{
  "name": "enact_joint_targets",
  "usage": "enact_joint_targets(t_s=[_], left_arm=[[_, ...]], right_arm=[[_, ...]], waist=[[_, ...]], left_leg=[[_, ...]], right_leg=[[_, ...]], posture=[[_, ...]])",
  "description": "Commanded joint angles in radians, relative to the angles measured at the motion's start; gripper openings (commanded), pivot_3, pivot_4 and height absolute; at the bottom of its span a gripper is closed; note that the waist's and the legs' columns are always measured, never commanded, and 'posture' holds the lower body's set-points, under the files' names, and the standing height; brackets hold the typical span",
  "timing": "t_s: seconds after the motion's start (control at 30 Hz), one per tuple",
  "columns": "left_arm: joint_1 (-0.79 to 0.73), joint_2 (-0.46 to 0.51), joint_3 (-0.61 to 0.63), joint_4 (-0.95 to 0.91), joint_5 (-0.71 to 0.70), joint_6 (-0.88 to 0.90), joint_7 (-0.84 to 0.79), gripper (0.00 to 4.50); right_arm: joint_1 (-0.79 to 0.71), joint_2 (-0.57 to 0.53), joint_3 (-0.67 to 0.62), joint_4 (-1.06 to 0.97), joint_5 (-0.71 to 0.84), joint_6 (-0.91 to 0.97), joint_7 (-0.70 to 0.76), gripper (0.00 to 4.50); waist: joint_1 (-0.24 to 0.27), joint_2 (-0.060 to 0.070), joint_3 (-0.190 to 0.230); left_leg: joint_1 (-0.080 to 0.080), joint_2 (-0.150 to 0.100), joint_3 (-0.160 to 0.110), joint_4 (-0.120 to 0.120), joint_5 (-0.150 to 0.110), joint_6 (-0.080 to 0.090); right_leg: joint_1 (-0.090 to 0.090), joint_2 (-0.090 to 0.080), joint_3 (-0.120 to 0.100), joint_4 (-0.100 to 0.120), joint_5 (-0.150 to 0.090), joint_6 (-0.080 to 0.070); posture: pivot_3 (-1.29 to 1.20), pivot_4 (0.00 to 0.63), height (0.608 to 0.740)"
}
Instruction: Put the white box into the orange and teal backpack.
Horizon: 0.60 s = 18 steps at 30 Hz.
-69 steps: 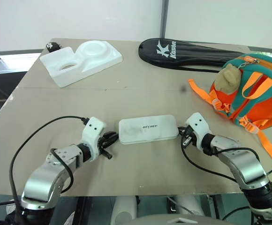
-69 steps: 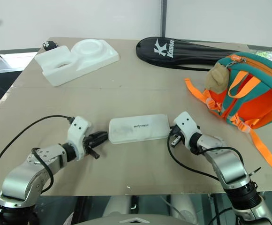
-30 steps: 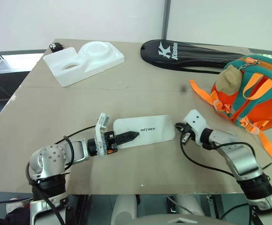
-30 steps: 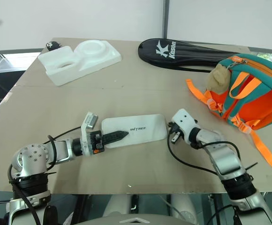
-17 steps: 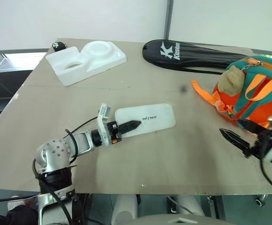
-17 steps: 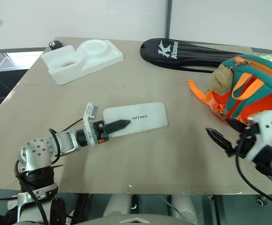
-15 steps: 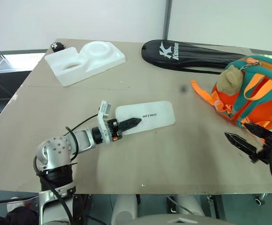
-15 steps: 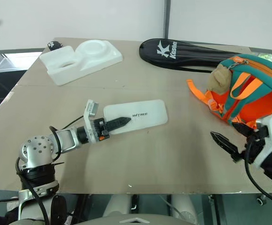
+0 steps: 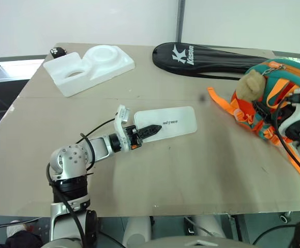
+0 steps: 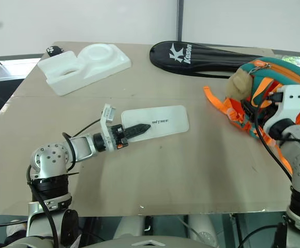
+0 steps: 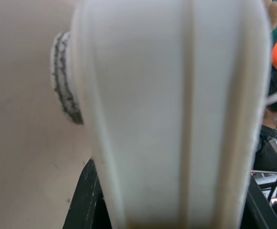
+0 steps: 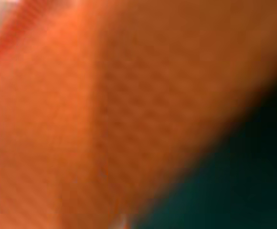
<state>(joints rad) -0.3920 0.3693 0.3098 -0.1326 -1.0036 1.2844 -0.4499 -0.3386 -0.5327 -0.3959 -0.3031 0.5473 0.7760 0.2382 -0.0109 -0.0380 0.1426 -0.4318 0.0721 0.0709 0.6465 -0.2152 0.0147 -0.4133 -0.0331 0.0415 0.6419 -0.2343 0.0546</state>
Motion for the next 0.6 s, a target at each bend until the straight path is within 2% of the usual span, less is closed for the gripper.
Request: enact_joint_targets(t_s=[0.03,0.13,0.23,0.47,0.6], left_arm=[[0.029,0.001,0.033,-0.058,-0.026,-0.045,0.000,1.08],[0.073,-0.013,0.031,-0.102,-0.025,-0.073,0.012,1.08],[0.094,-0.035,0.042,-0.128,-0.031,-0.113,0.033,1.08],[0.077,-0.119,0.169,-0.131,-0.037,-0.310,0.147,1.08],[0.086,-0.108,0.198,-0.164,-0.031,-0.380,0.184,1.08]], right_arm=[[-0.015,-0.012,0.009,0.012,-0.035,-0.088,0.034,1.96],[-0.029,-0.009,0.027,0.033,-0.045,-0.140,0.069,0.67],[-0.044,-0.008,0.045,0.027,-0.018,-0.184,0.139,0.09],[-0.164,-0.006,0.104,-0.076,0.228,-0.122,0.352,0.09],[-0.250,-0.007,0.178,-0.145,0.344,-0.042,0.404,0.09]], waist=[[0.002,0.000,0.000],[0.000,0.000,0.000],[-0.001,0.001,0.001],[-0.006,0.003,0.002],[-0.004,0.004,0.003]], left_leg=[[0.000,0.000,0.000,0.000,0.000,0.000],[0.000,0.000,0.000,0.000,0.000,0.000],[0.000,0.000,0.001,0.000,0.000,0.000],[0.001,0.001,0.000,0.000,0.000,0.000],[0.000,0.001,0.000,-0.001,0.000,0.000]], right_leg=[[0.000,0.000,0.000,0.000,0.000,0.000],[0.000,0.000,0.000,0.000,0.000,0.000],[0.000,0.000,0.000,0.000,0.000,0.000],[0.000,0.000,0.001,0.001,0.000,0.000],[0.000,0.001,0.000,0.001,0.000,0.000]], posture=[[0.00,0.150,0.740],[0.00,0.150,0.740],[0.00,0.150,0.740],[0.00,0.150,0.740],[0.00,0.150,0.740]])
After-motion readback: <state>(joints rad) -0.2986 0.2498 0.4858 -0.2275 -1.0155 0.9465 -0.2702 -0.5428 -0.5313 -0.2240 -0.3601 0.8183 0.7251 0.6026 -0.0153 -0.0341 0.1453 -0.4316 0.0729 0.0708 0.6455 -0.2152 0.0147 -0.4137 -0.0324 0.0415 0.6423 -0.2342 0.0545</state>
